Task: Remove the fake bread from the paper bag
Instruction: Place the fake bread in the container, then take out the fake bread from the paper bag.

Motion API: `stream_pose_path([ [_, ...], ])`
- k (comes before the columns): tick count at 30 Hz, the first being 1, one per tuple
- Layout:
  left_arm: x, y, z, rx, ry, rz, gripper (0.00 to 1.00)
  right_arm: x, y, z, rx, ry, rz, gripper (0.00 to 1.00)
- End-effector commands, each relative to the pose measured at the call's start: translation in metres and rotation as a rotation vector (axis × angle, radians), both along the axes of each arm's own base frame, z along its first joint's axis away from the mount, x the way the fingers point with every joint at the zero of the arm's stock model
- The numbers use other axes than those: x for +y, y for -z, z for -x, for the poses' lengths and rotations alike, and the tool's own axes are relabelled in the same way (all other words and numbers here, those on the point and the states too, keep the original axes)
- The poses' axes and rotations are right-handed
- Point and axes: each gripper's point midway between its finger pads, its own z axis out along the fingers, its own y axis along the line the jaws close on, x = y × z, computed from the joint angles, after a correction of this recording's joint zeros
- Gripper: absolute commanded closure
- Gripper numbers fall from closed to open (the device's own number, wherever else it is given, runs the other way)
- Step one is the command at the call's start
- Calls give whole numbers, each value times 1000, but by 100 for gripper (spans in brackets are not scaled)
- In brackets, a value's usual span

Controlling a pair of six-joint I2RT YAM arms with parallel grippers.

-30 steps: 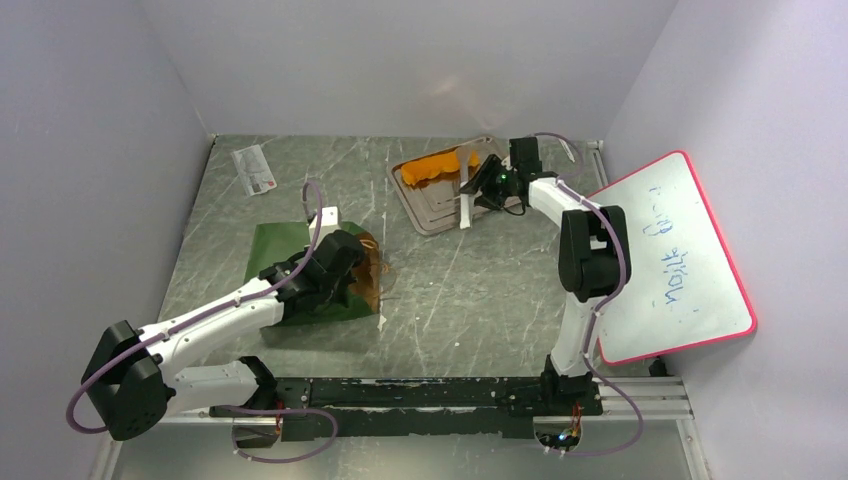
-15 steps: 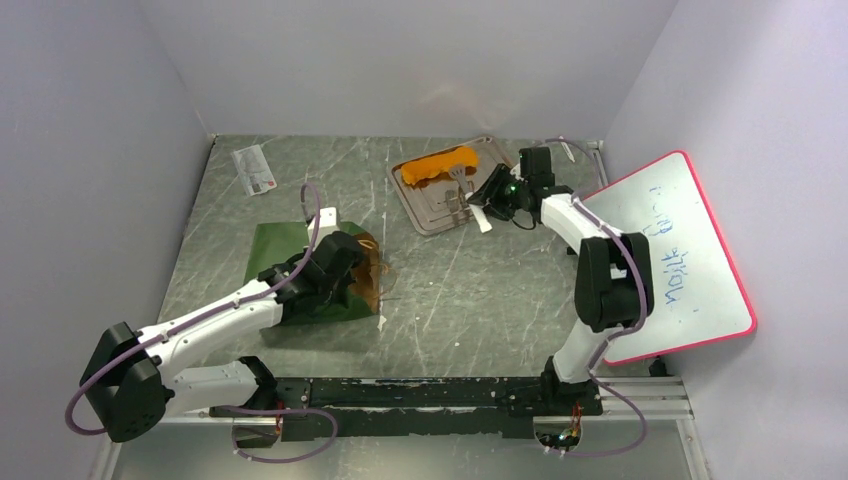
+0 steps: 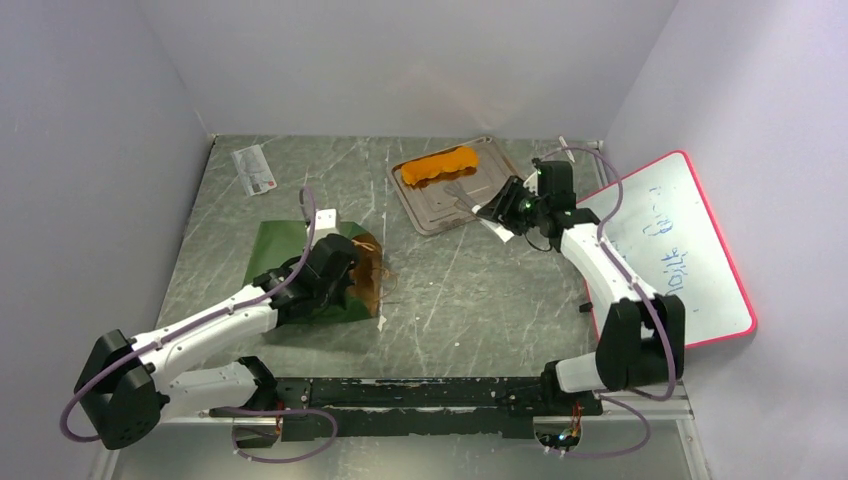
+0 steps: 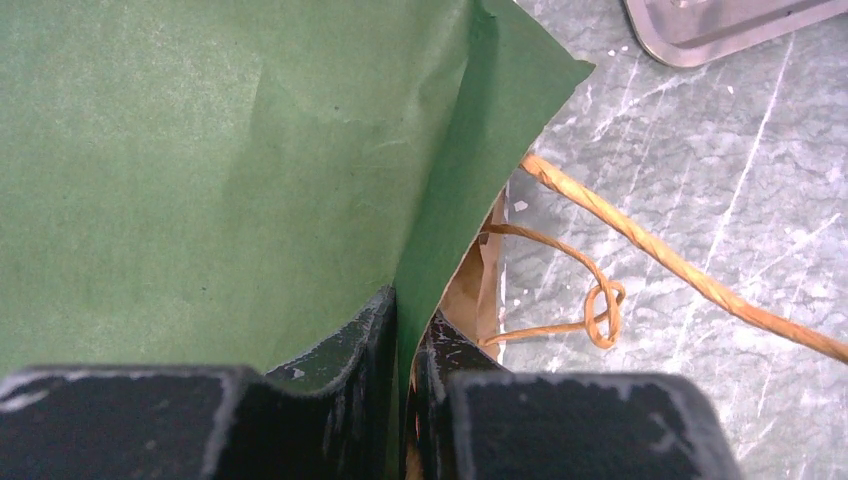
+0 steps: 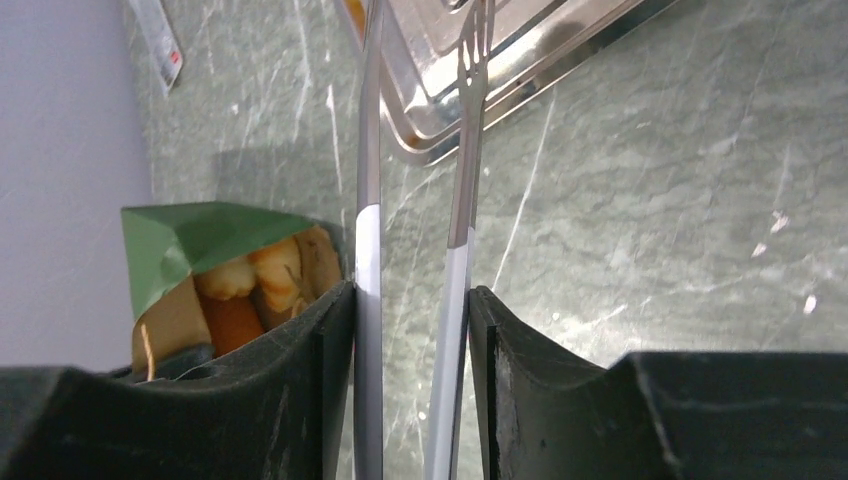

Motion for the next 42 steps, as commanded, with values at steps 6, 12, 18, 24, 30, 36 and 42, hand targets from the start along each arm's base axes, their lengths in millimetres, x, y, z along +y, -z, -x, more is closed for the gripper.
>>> stream_pose_path([
  [6, -19, -15, 5, -55, 131, 98, 93, 25, -43, 71, -72, -154, -88, 61],
  [12, -19, -20, 10, -43, 160, 88, 93, 59, -62, 130, -102, -299, -134, 61],
  [18, -19, -23, 10, -33, 158, 79, 93, 74, -69, 170, -88, -408, -173, 61],
  [24, -19, -26, 6, -34, 125, 93, 93, 77, -62, 193, -54, -487, -198, 64],
  [30, -27, -29, -1, -41, 121, 109, 93, 83, -64, 206, -35, -556, -221, 65],
  [36, -33, -35, -4, -52, 133, 121, 93, 93, -61, 208, -19, -579, -251, 63],
  [42, -34, -39, -5, -56, 146, 118, 93, 110, -54, 206, -11, -582, -270, 60],
])
